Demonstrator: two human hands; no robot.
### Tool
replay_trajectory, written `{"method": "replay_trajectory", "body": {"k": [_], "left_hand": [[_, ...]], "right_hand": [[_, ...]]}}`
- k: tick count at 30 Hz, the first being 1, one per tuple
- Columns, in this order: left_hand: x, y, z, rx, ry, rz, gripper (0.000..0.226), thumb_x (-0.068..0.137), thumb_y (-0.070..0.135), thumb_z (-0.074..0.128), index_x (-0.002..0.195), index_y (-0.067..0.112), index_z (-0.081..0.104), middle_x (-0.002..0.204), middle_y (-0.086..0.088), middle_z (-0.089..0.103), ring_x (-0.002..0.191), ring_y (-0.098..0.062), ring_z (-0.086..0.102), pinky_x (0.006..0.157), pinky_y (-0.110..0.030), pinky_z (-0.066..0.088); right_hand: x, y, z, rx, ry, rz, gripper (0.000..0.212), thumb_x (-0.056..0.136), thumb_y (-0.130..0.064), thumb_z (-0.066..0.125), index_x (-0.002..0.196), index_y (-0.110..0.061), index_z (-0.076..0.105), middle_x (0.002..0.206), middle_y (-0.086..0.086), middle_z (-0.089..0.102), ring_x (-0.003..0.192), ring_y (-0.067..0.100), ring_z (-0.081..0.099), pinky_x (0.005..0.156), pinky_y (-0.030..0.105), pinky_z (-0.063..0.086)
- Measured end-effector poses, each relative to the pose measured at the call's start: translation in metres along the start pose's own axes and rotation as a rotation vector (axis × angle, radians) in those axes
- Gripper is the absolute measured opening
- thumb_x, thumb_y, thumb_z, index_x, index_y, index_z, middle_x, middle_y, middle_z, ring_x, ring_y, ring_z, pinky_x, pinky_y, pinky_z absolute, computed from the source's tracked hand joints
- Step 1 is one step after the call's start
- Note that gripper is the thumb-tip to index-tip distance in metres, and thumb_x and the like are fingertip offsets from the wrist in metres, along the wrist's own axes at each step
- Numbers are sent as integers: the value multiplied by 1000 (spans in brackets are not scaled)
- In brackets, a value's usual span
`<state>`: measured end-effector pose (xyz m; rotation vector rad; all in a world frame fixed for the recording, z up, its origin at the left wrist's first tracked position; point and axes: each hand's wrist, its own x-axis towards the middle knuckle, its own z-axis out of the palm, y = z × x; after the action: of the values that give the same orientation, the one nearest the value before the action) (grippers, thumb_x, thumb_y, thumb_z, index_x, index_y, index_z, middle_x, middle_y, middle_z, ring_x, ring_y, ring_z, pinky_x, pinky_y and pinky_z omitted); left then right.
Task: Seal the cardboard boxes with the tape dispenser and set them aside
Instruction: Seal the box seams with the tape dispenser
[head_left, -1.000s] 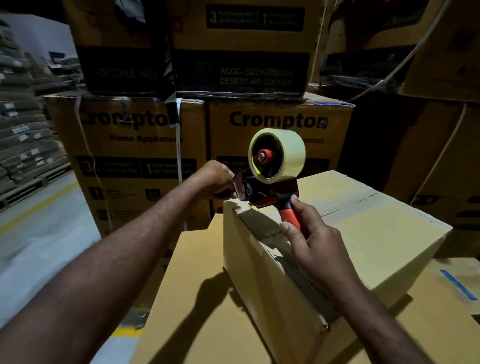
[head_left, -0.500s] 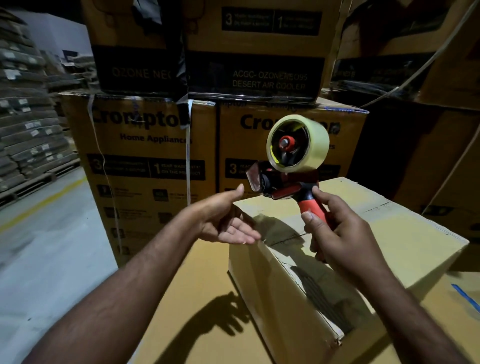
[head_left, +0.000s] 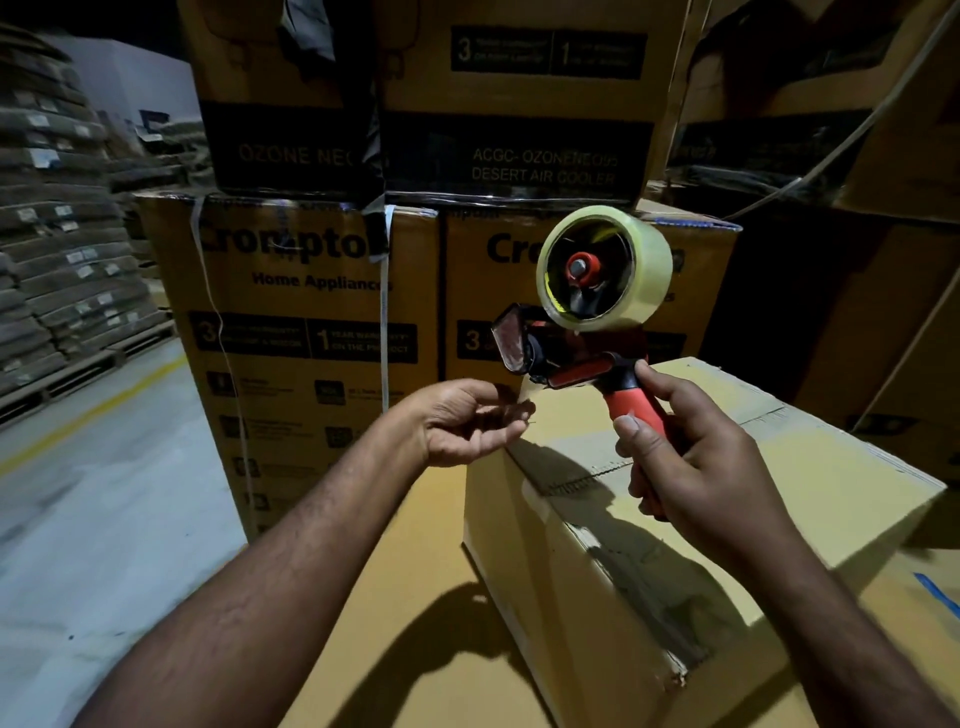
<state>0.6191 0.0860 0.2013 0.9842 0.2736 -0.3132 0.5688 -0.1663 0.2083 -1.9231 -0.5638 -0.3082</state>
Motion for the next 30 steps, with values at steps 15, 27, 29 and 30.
{"method": "replay_trajectory", "body": {"k": [15, 27, 29, 30], "left_hand": [[10, 57, -21, 970, 272, 176, 17, 92, -2, 65, 106, 3, 72, 91, -8, 73, 78, -13, 70, 56, -21, 55], [48, 70, -46, 1174, 335, 202, 17, 90, 4, 72, 108, 5, 71, 105, -11, 74, 100, -21, 73, 85, -36, 62], [47, 65, -48, 1092, 265, 204, 19, 91, 3, 70, 110, 5, 70, 105, -11, 74, 98, -20, 73, 79, -31, 63], [48, 62, -49, 1059, 243, 205, 20, 92, 2, 69, 111, 4, 70, 105, -11, 74, 94, -19, 72, 74, -28, 62]], "right_hand": [[-6, 22, 41, -323, -68, -23, 59, 93, -41, 64, 147, -43, 41, 118, -1, 70, 97, 19, 68, 77, 37, 58], [-20, 22, 50, -431, 9, -49, 56, 91, -34, 68, 144, -37, 50, 112, 2, 74, 95, 28, 70, 69, 36, 53], [-24, 23, 50, -422, 44, -59, 56, 89, -31, 70, 142, -35, 53, 112, 2, 74, 93, 29, 71, 67, 33, 50], [-25, 24, 51, -416, 68, -62, 56, 88, -30, 71, 141, -34, 54, 113, 2, 74, 93, 30, 72, 68, 33, 48]]}}
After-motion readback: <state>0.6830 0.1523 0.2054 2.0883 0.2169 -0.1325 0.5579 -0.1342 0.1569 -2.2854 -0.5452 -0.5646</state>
